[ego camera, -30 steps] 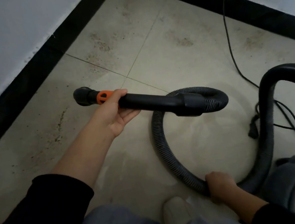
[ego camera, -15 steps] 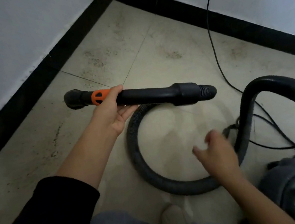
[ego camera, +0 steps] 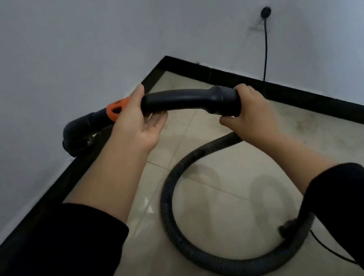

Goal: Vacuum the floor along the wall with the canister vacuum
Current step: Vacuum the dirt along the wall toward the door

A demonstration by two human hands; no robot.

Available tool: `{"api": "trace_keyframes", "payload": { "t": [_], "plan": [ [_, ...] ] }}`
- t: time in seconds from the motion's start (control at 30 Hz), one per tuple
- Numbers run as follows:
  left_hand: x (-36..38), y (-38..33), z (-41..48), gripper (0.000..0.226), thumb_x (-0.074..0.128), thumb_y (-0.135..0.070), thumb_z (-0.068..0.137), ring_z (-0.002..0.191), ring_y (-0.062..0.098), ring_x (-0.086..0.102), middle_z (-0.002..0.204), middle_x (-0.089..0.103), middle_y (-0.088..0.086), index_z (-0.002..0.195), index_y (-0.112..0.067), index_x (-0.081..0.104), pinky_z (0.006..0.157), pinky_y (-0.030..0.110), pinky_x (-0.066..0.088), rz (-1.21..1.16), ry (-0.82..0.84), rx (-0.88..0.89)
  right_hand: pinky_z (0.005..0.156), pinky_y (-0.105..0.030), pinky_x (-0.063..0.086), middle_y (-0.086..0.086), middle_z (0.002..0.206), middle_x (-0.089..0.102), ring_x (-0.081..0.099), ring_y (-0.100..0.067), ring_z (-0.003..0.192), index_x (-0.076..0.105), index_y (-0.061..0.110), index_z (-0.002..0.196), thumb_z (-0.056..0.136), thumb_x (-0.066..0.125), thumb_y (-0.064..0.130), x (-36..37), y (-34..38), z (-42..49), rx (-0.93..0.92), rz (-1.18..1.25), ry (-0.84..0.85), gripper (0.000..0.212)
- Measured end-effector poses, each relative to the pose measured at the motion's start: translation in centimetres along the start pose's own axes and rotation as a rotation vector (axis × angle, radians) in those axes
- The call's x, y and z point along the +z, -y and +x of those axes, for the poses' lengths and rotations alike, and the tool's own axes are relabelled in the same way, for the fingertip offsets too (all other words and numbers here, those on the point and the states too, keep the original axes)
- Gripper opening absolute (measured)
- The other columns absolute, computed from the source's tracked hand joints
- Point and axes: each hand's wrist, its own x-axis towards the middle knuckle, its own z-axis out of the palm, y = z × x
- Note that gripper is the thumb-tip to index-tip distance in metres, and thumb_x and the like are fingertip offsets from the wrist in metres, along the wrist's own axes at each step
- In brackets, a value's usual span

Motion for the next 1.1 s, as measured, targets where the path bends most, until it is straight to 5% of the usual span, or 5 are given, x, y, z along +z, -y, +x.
{"api": "trace_keyframes", "payload": {
  "t": [0.33, 0.57, 0.7, 0.9, 1.1],
  "plan": [
    [13.8, -4.8, -4.2, 0.015, 0.051, -0.014, 0.099, 0.119, 0.026, 0.059, 0.129, 0.060, 0.016, 0.111, -0.005, 0.056, 0.110, 0.042, 0.040, 0.373, 0.313, 0.126, 0.055, -0.026, 0.039, 0.006, 0.080, 0.057, 0.055, -0.015, 0.075, 0.053, 0.019, 0.091, 0.070, 0.076, 0.038, -11.7, 3.1, 6.5, 0.193, 0.198, 0.315, 0.036],
    [23.4, -6.4, -7.8, 0.017, 0.056, -0.020, 0.098, 0.115, 0.030, 0.062, 0.121, 0.061, 0.019, 0.112, -0.014, 0.049, 0.095, 0.049, 0.052, 0.545, 0.348, 0.262, 0.068, -0.040, 0.055, -0.015, 0.064, 0.063, 0.062, -0.025, 0.060, 0.064, -0.002, 0.075, 0.045, 0.072, 0.024, -18.5, 4.7, 9.4, 0.535, 0.874, 0.605, 0.041],
    [28.3, -8.0, -8.2, 0.017, 0.062, -0.026, 0.093, 0.093, 0.030, 0.066, 0.093, 0.061, 0.008, 0.100, -0.022, 0.047, 0.085, 0.053, 0.056, 0.804, 0.237, 0.437, 0.073, -0.035, 0.053, -0.013, 0.066, 0.061, 0.059, -0.025, 0.062, 0.062, 0.001, 0.069, 0.059, 0.067, 0.021, -20.0, 7.5, 10.3, 0.650, 1.246, 0.902, 0.023],
    [31.6, -9.4, -7.3, 0.032, 0.062, -0.027, 0.088, 0.075, 0.010, 0.055, 0.085, 0.053, -0.012, 0.113, -0.019, 0.044, 0.071, 0.029, 0.050, 1.294, 0.068, 0.721, 0.057, -0.017, 0.048, -0.001, 0.080, 0.065, 0.063, -0.013, 0.067, 0.058, 0.016, 0.094, 0.071, 0.083, 0.020, -18.4, 13.2, 9.4, 0.558, 1.025, 0.295, 0.034],
    [30.4, -11.5, -7.4, 0.024, 0.068, -0.016, 0.079, 0.068, 0.022, 0.065, 0.086, 0.067, 0.007, 0.101, -0.011, 0.059, 0.071, 0.038, 0.058, 1.418, 0.035, 0.457, 0.052, -0.029, 0.053, -0.014, 0.062, 0.059, 0.059, -0.024, 0.049, 0.061, 0.001, 0.077, 0.069, 0.071, -0.004, -18.1, 17.6, 9.1, 0.595, 1.485, 0.527, 0.014]
  ]
}}
